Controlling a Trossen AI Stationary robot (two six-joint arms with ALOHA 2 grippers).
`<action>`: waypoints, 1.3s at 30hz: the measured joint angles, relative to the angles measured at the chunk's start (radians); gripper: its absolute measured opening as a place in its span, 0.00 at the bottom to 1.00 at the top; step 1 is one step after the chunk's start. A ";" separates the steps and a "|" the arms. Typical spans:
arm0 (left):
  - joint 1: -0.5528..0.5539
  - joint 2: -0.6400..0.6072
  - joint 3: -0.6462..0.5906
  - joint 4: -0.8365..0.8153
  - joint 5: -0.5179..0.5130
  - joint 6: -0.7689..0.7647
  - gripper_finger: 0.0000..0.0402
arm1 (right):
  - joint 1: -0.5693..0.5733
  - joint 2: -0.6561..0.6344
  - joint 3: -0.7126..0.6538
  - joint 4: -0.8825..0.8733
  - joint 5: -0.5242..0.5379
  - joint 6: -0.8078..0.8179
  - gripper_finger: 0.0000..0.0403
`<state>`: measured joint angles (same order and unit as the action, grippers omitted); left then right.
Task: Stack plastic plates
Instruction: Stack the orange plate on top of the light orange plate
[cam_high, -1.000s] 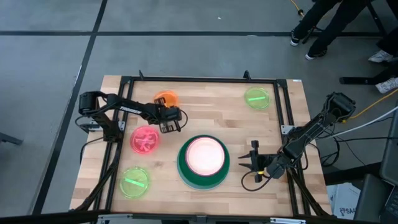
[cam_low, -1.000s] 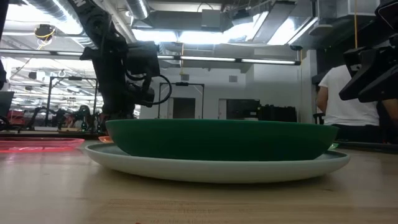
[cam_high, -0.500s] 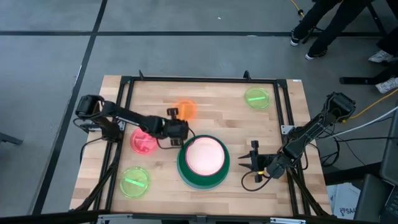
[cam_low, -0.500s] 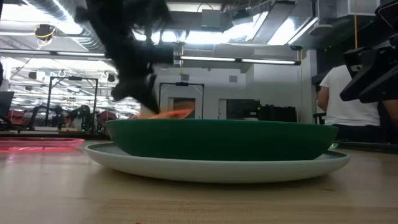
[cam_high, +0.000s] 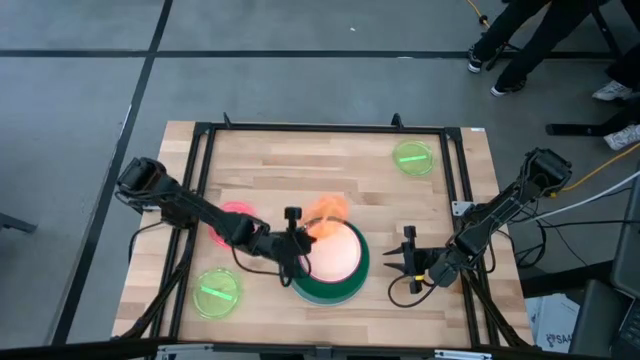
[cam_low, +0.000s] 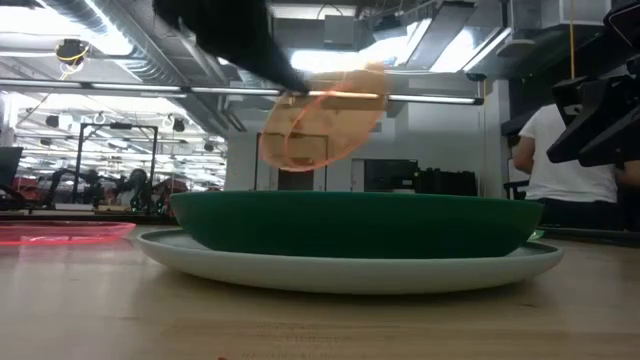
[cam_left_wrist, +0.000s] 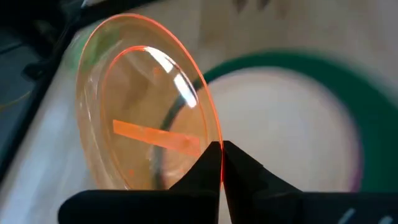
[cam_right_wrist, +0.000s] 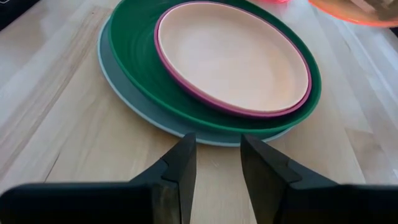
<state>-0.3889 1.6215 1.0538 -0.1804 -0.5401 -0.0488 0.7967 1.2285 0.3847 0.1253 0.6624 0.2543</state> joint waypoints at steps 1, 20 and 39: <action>-0.011 0.000 0.006 0.020 0.011 -0.008 0.01 | 0.000 0.000 0.000 -0.003 0.000 0.000 0.29; -0.130 0.177 0.327 -0.090 0.038 0.060 0.01 | 0.000 0.000 0.000 -0.024 0.008 -0.001 0.29; -0.091 0.303 0.400 -0.321 0.164 0.052 0.01 | 0.000 0.000 0.000 -0.022 0.011 0.006 0.29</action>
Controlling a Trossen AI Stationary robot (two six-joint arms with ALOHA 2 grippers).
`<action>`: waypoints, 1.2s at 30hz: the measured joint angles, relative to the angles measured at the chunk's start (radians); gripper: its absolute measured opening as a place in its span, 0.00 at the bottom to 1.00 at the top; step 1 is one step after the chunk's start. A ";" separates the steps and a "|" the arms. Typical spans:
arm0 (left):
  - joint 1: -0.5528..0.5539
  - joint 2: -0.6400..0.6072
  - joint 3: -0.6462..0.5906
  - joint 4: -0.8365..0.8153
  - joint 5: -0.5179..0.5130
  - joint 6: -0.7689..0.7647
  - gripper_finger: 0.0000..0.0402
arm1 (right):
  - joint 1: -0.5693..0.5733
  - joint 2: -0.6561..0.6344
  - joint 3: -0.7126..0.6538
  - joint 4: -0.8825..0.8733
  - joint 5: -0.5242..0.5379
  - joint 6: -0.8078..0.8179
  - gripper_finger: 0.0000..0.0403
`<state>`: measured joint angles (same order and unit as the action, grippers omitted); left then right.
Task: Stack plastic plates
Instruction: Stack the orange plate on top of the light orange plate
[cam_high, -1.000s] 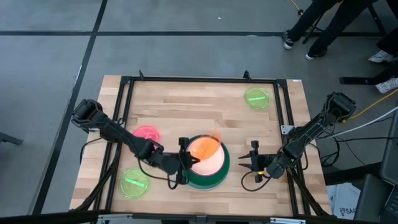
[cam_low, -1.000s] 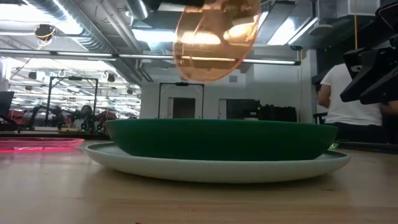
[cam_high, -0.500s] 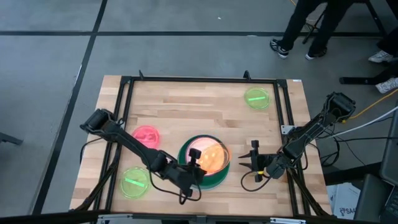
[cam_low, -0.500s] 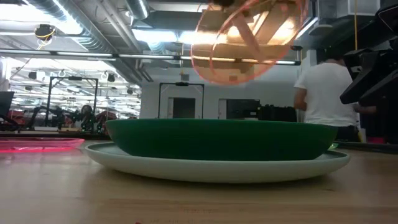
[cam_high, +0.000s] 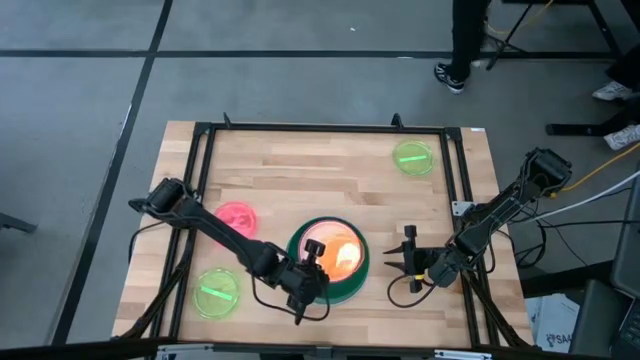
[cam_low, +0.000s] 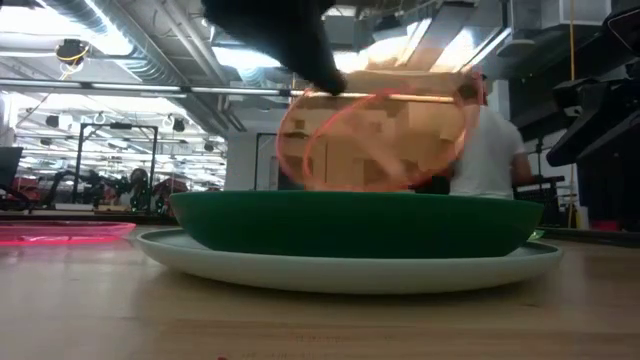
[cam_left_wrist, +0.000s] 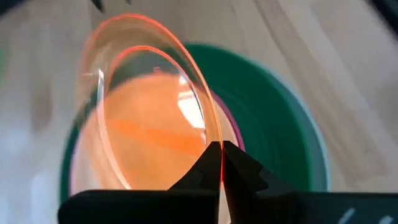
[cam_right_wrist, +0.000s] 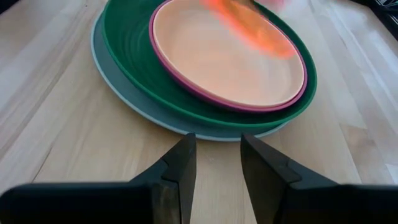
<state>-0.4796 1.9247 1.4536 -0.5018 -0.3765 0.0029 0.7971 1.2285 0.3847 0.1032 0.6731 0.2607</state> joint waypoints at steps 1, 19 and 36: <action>0.001 0.008 0.000 -0.013 0.008 0.000 0.01 | 0.000 0.000 0.000 0.000 0.000 0.000 0.29; 0.022 0.068 -0.002 -0.044 0.022 -0.061 0.01 | 0.000 0.000 0.000 0.001 0.001 0.000 0.29; 0.076 0.068 -0.002 -0.071 0.151 -0.162 0.17 | -0.001 0.000 0.000 0.001 0.001 0.000 0.29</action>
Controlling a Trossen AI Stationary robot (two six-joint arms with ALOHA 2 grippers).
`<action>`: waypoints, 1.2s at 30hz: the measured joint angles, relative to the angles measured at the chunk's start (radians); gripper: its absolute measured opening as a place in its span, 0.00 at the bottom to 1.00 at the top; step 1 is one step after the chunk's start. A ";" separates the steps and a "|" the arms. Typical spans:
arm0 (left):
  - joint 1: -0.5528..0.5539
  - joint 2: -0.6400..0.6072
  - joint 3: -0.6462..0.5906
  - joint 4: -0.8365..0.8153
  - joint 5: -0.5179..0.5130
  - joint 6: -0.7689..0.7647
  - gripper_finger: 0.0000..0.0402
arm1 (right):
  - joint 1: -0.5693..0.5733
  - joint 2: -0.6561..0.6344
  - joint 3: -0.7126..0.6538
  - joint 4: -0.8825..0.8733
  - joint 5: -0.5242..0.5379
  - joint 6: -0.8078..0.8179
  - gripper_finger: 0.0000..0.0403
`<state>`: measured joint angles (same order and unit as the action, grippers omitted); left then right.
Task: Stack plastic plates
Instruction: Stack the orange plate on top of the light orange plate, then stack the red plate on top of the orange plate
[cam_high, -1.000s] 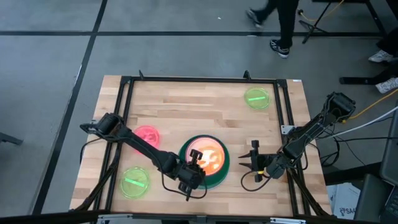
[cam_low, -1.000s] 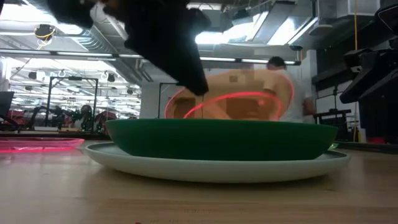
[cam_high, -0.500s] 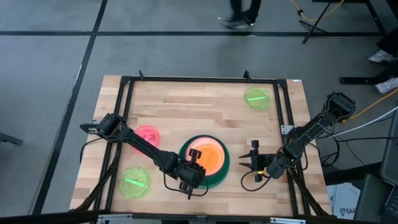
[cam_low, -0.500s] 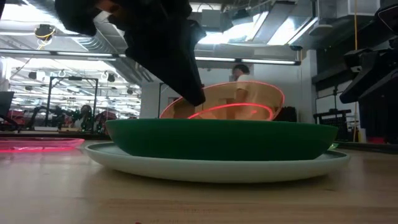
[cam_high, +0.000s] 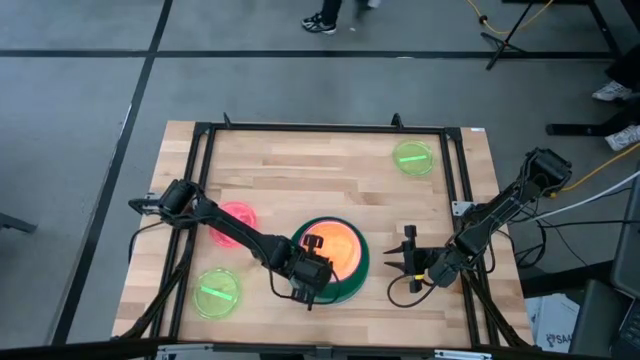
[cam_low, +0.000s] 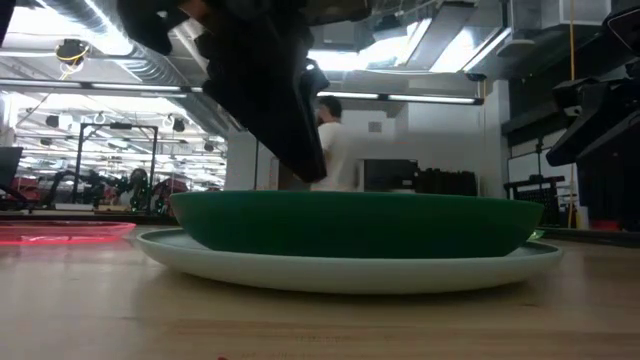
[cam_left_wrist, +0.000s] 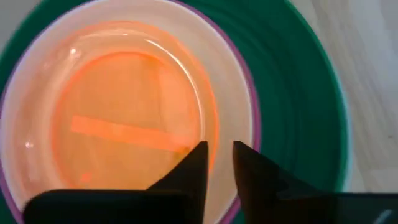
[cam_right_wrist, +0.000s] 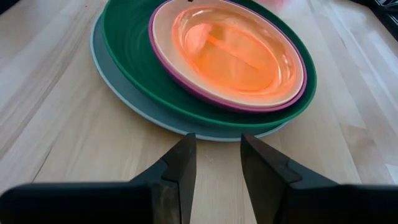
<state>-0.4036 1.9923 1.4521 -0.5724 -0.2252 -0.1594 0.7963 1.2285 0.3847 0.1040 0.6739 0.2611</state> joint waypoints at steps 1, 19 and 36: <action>0.001 0.000 0.000 0.000 0.003 0.000 0.19 | 0.000 0.000 0.000 0.000 0.000 0.000 0.29; -0.059 -0.091 0.022 -0.103 -0.074 -0.059 0.27 | 0.000 0.000 0.000 -0.002 -0.002 0.021 0.29; -0.117 -0.201 -0.109 -0.384 -0.106 -0.399 0.27 | 0.001 0.000 0.000 0.000 -0.011 0.022 0.29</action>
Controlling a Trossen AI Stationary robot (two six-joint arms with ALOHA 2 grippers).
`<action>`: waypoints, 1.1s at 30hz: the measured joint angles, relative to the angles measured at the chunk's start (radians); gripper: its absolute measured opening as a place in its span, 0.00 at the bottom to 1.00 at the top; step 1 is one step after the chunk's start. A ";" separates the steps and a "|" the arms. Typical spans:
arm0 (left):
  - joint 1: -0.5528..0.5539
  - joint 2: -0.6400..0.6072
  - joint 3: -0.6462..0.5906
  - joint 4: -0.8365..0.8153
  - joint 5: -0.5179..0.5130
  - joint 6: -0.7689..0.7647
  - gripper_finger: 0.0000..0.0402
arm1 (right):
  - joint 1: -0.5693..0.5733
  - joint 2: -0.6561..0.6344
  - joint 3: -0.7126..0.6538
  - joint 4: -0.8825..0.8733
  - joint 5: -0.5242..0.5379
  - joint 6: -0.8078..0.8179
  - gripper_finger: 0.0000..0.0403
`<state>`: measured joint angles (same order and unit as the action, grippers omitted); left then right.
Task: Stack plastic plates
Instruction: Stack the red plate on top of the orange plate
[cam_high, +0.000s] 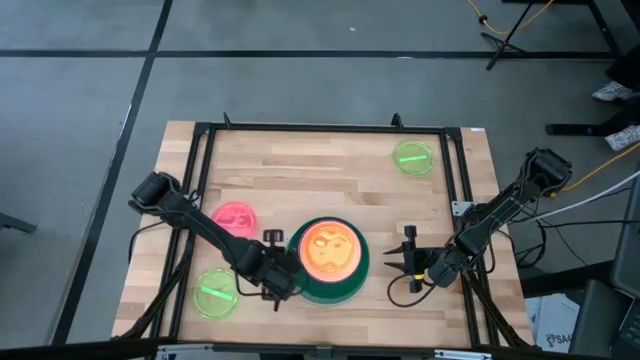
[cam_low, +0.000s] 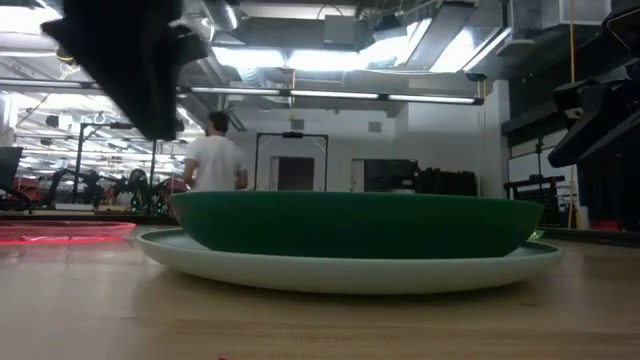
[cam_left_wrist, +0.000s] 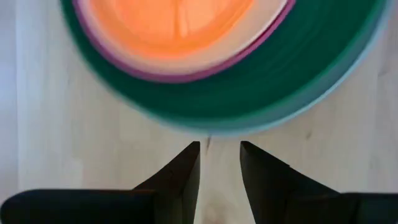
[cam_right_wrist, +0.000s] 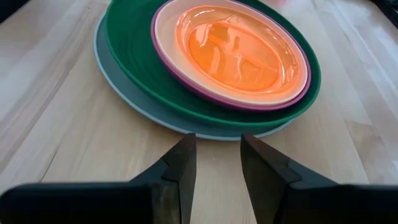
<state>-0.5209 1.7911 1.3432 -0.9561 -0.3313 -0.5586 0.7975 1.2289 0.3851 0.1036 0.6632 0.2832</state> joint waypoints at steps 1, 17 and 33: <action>0.000 -0.018 -0.026 0.000 0.000 -0.022 0.27 | 0.000 0.000 0.000 -0.001 0.000 0.000 0.29; -0.053 -0.288 -0.451 0.057 -0.003 -0.421 0.27 | 0.000 0.000 0.000 0.000 0.007 -0.001 0.29; -0.062 -0.289 -0.598 0.070 0.027 -0.460 0.27 | 0.000 0.000 0.000 0.000 0.010 -0.001 0.29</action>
<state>-0.5831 1.5024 0.7447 -0.8857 -0.3046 -1.0191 0.7971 1.2289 0.3851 0.1034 0.6731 0.2825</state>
